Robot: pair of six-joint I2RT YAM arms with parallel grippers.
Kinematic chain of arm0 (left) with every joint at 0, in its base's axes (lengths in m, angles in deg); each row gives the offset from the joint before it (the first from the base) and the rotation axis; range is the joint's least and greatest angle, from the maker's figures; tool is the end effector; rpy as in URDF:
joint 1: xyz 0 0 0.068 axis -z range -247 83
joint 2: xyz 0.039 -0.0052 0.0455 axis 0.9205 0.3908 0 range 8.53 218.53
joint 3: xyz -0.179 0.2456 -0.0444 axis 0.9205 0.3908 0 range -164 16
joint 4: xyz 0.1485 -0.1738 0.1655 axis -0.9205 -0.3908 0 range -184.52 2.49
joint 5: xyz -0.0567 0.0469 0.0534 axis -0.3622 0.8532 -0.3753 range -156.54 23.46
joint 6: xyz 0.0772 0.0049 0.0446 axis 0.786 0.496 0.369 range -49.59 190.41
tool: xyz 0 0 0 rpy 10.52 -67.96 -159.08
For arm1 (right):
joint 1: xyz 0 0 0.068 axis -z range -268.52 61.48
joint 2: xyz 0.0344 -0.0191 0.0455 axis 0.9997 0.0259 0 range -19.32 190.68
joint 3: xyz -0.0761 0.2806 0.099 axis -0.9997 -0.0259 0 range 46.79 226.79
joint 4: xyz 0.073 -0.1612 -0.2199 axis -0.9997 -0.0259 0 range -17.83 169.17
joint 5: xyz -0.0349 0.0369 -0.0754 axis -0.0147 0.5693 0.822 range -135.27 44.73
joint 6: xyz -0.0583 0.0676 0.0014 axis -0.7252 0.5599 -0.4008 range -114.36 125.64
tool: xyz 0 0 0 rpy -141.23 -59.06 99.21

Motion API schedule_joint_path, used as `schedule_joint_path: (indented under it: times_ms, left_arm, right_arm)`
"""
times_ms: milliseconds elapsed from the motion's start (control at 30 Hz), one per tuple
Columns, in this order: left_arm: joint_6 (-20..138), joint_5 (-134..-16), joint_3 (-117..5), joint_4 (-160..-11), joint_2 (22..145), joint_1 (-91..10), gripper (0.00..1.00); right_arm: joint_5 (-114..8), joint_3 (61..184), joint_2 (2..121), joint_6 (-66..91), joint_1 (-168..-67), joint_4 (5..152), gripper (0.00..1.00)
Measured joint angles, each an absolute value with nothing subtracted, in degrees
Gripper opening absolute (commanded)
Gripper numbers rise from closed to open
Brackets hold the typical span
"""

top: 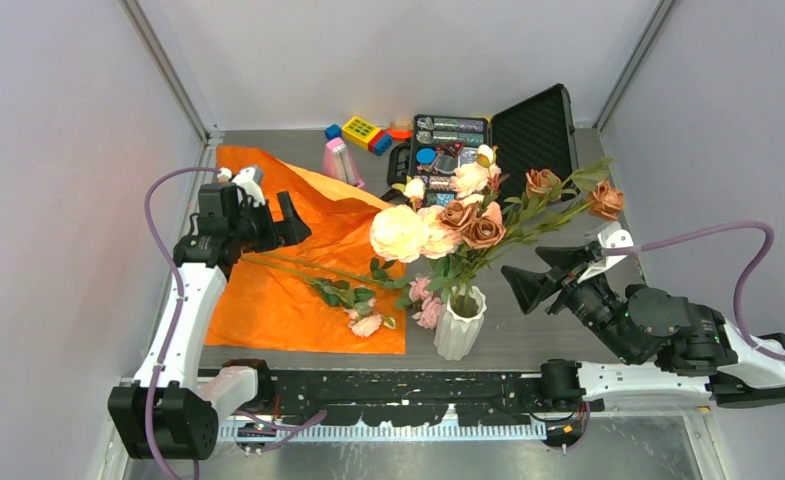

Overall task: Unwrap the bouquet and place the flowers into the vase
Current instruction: Insert the fake flower into the vase.

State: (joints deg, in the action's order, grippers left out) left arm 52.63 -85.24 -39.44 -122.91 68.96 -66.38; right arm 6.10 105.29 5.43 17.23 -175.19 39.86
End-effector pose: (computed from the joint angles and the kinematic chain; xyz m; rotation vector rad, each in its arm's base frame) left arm 0.2570 -0.0283 0.3137 -0.1689 2.2820 -0.5394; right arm 0.0656 0.0563 0.4250 -0.4010 1.6125 0.5658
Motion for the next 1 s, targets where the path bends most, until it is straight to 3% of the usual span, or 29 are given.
schedule_joint_path:
  times_ms: [433, 1000]
  left_arm:
    - [52.59, -86.27, -39.44, -122.89, 69.92, -66.38, 1.0]
    - [52.41, -87.58, -39.23, -122.48, 71.76, -66.38, 1.0]
  right_arm:
    - [21.25, 105.83, 10.26, 21.3, -175.19, 34.64, 0.86]
    - [21.88, 105.77, 17.3, 22.94, -171.28, 36.06, 0.88]
